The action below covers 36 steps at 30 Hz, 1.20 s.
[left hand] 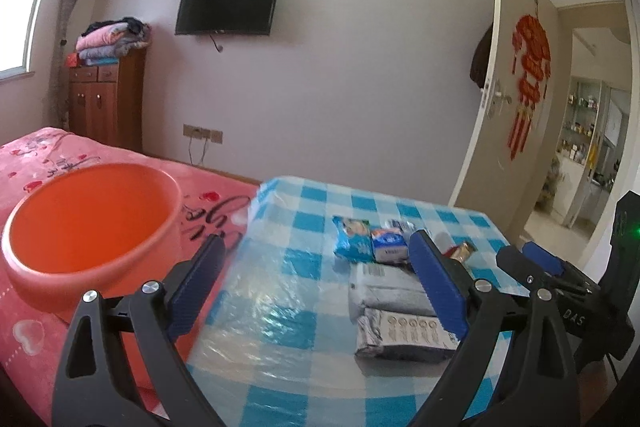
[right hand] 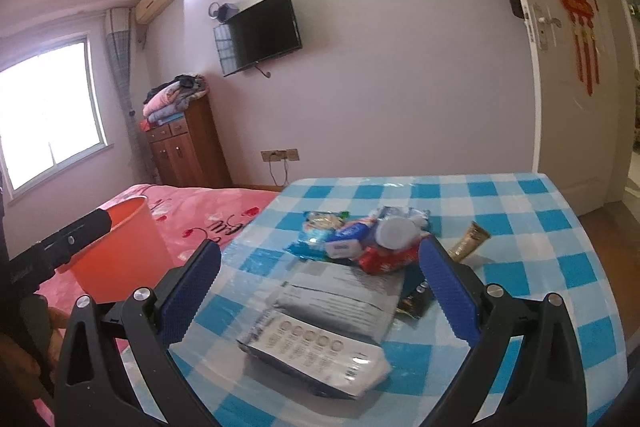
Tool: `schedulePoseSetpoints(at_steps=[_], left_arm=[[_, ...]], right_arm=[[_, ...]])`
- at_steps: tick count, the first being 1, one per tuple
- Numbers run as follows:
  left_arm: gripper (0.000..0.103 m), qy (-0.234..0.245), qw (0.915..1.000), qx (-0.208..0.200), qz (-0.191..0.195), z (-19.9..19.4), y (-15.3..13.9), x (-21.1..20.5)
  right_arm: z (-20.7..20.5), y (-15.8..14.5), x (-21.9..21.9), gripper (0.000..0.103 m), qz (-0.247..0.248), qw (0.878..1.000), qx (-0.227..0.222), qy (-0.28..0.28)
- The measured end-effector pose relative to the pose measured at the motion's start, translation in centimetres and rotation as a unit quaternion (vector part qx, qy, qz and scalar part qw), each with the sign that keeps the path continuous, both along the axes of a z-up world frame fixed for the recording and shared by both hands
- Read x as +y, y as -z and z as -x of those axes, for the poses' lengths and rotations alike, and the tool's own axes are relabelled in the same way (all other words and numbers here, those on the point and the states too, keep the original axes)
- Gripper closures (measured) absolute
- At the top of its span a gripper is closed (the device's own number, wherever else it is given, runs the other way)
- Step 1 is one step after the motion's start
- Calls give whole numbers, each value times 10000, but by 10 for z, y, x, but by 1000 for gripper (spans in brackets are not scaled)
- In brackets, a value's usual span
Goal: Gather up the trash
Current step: 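Move both open grippers back over the items on the table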
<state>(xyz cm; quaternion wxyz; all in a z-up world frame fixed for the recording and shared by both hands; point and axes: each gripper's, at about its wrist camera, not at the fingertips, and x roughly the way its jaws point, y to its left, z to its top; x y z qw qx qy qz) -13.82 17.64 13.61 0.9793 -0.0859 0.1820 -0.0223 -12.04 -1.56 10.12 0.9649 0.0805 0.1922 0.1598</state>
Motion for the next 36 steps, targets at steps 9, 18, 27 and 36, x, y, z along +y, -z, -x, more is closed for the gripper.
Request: schedulePoseSetpoints(at_steps=[9, 18, 27, 36], left_arm=[[10, 262, 9991, 341, -29, -13, 17, -32], [10, 652, 9943, 844, -89, -30, 39, -65], [10, 845, 9795, 1753, 521, -48, 73, -87], [10, 796, 9556, 2441, 1449, -68, 104, -103]], right_arm=[[-2, 20, -33, 5, -202, 9995, 103, 212], [-13, 38, -73, 5, -528, 9970, 348, 435], [-27, 56, -104, 5, -816, 9915, 831, 578], [-37, 68, -121, 5, -975, 9866, 1195, 531]])
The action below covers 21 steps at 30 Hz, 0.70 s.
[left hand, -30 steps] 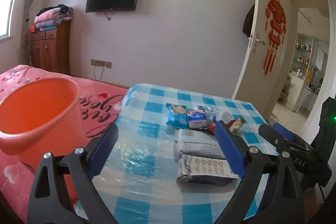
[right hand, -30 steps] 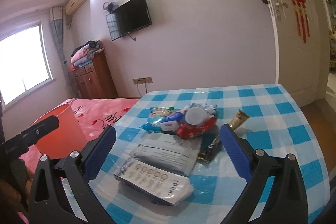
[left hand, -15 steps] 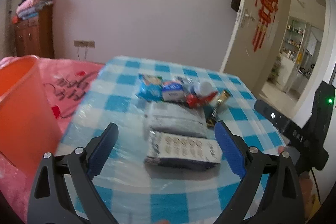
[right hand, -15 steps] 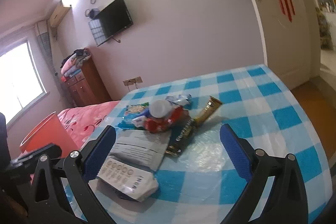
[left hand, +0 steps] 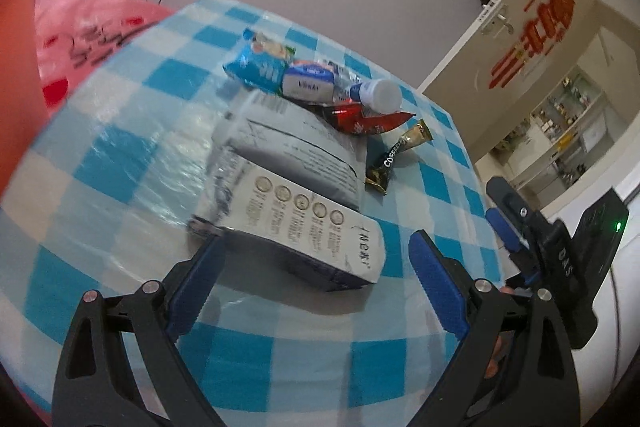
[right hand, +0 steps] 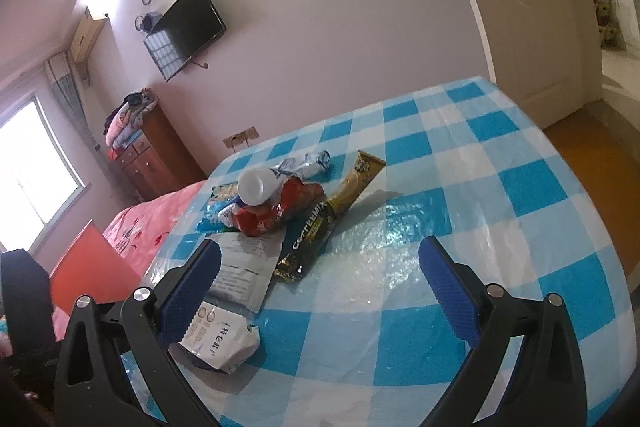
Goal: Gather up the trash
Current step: 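Move both open grippers back over the items on the table, then lower the left gripper to the white printed box while the right grasps the white bottle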
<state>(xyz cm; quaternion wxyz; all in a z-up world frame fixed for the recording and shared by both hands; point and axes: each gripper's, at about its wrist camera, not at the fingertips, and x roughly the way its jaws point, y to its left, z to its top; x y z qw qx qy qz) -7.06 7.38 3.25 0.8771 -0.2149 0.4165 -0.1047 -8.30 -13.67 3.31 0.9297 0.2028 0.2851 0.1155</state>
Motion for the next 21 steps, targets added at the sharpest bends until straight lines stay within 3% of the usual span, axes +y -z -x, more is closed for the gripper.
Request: schedulePoseSetpoints(at_steps=[6, 11, 15, 19, 21], left_arm=[[10, -115, 9989, 369, 265, -18, 13, -11], [10, -269, 9986, 428, 149, -31, 16, -18], [10, -319, 9980, 438, -313, -38, 16, -28], [10, -407, 9922, 549, -1042, -45, 17, -40], [10, -470, 9901, 598, -1177, -46, 18, -41]], right_arm=[[-11, 12, -10, 5, -205, 9991, 363, -83], [-19, 23, -21, 5, -455, 9968, 645, -91], [-21, 27, -24, 5, -535, 9959, 718, -122], [-24, 28, -23, 5, -553, 9954, 757, -204], [-25, 31, -20, 5, -586, 9946, 813, -264]])
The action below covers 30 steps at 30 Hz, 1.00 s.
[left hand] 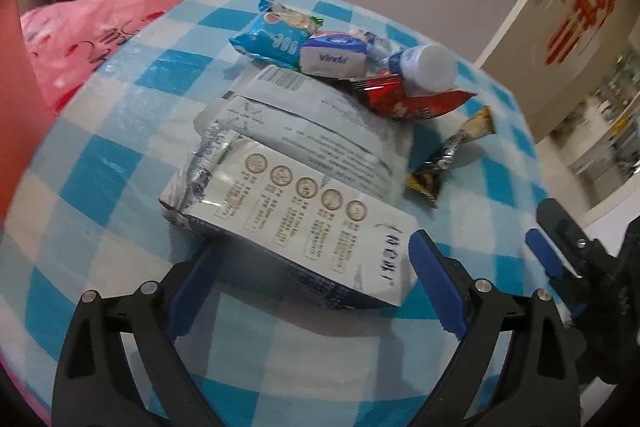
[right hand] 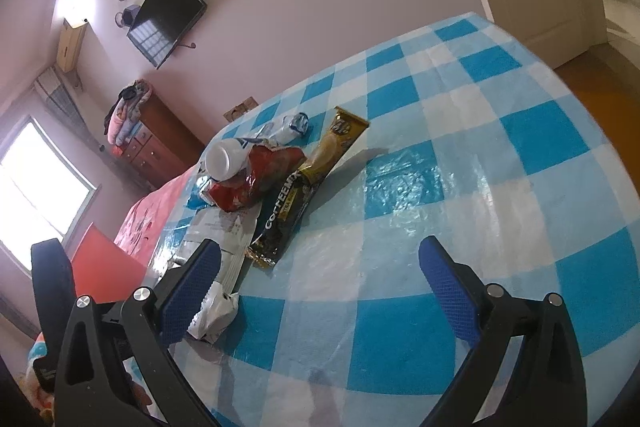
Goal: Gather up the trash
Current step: 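Lower the left gripper to the white printed box while the right grasps the white bottle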
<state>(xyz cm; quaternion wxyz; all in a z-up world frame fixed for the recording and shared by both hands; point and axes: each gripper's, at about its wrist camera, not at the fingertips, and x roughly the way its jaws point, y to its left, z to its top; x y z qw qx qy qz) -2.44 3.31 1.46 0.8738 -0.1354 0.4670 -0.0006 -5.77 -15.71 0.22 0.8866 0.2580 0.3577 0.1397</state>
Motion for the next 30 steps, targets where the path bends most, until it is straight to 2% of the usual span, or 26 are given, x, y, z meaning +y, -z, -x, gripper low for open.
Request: schedulePoseSetpoints(at_steps=[3, 7, 15, 25, 30], left_arm=[[10, -194, 9997, 105, 46, -4, 3, 7], [10, -452, 9984, 157, 298, -9, 3, 19], [10, -593, 9980, 161, 133, -21, 4, 30], [4, -267, 9995, 132, -87, -27, 5, 38], [4, -191, 9997, 137, -93, -28, 5, 42]], right_arm=[[-4, 2, 3, 5, -32, 10000, 63, -66], [-9, 2, 7, 5, -83, 9999, 70, -131], [-23, 4, 12, 5, -161, 9995, 164, -203], [-32, -8, 11, 5, -387, 9990, 142, -190], [-35, -19, 26, 5, -123, 9992, 163, -333]])
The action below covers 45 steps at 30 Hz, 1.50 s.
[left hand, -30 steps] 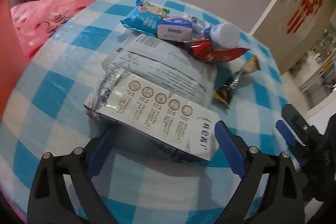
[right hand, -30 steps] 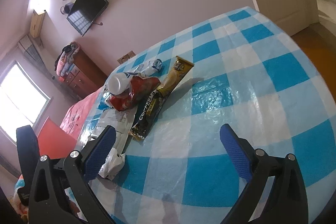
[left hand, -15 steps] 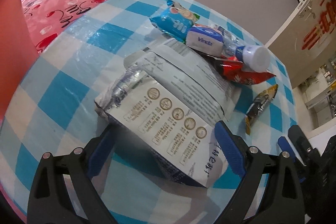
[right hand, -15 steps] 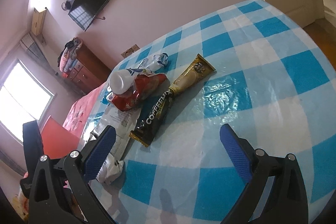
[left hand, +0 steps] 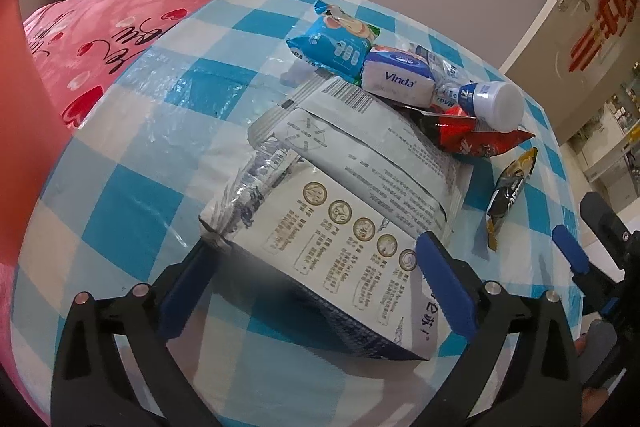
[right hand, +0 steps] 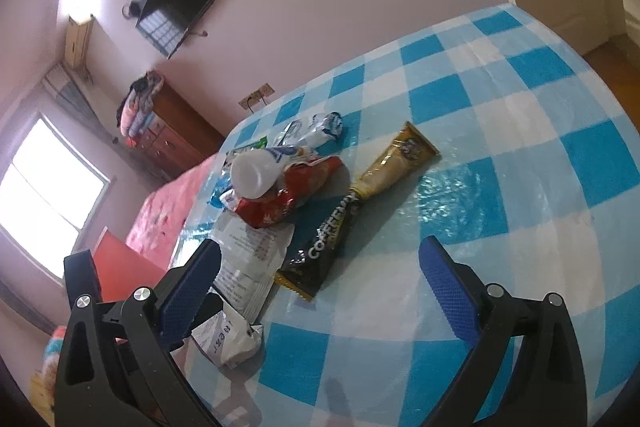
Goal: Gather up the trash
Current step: 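Lower the left gripper to the white printed box while the right grasps the white bottle, then grasp the white printed box with the left gripper while the right lifts the bottle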
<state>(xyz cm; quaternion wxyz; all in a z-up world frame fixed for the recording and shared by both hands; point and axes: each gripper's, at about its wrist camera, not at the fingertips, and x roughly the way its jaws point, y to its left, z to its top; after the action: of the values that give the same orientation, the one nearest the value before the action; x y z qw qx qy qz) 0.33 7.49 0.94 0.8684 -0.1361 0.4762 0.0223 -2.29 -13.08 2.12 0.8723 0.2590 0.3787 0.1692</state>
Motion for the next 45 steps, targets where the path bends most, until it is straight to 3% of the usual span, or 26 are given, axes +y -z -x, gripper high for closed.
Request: schedulePoseSetpoints(at_steps=[9, 15, 18, 20, 24, 33, 41, 45], left_arm=[[4, -172, 9998, -91, -15, 0, 1, -1], [4, -72, 9999, -107, -34, 2, 1, 0], [4, -8, 9999, -96, -43, 2, 0, 1], [5, 74, 9999, -79, -51, 2, 0, 3], [5, 114, 9999, -47, -76, 4, 0, 12], [4, 141, 9998, -13, -145, 14, -1, 33], [4, 322, 9990, 49, -299, 22, -3, 46], [4, 464, 9985, 141, -266, 27, -4, 54]], right_arm=[[-33, -29, 49, 5, 908, 9946, -336, -372], [-61, -34, 86, 7, 1843, 9790, -673, -562], [-75, -28, 95, 27, 1938, 9768, -628, -660], [-82, -20, 97, 32, 2029, 9756, -498, -668], [-80, -12, 88, 45, 2061, 9758, -482, -549], [-48, -15, 58, 45, 1637, 9842, -572, -367], [15, -14, 35, 46, 1134, 9914, -498, -412], [43, -5, 34, 46, 1147, 9915, -358, -492]])
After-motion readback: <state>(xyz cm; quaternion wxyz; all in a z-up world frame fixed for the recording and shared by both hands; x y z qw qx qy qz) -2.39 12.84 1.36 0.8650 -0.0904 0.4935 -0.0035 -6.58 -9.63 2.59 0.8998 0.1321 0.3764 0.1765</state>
